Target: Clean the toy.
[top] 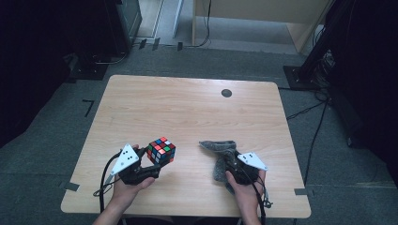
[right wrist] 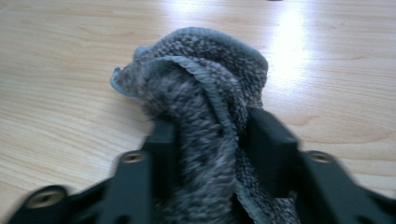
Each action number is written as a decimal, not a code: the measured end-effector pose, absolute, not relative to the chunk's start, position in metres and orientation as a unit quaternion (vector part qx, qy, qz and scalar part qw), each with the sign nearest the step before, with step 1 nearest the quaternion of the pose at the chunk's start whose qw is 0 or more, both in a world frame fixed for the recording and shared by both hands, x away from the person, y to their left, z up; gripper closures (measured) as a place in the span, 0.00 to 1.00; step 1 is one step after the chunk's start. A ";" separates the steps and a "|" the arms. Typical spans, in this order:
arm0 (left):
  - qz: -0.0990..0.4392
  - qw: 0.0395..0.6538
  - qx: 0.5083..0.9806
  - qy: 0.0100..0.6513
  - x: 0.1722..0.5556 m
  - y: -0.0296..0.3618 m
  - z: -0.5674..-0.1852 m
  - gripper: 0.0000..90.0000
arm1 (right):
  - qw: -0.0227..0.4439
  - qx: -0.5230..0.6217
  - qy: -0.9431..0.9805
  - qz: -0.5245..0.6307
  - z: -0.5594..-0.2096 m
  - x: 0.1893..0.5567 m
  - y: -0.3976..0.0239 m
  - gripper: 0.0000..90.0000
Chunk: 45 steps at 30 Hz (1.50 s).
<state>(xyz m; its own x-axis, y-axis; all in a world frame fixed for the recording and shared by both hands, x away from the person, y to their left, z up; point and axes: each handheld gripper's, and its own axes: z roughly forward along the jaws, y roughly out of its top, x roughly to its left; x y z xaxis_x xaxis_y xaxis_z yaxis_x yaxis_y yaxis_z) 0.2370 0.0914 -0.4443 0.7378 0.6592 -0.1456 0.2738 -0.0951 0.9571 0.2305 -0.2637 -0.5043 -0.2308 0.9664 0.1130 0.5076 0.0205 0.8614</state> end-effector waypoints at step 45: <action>0.027 0.607 0.706 0.362 0.241 0.057 -0.449 0.37 | 0.177 0.418 0.670 0.588 -0.469 0.185 -0.143 0.38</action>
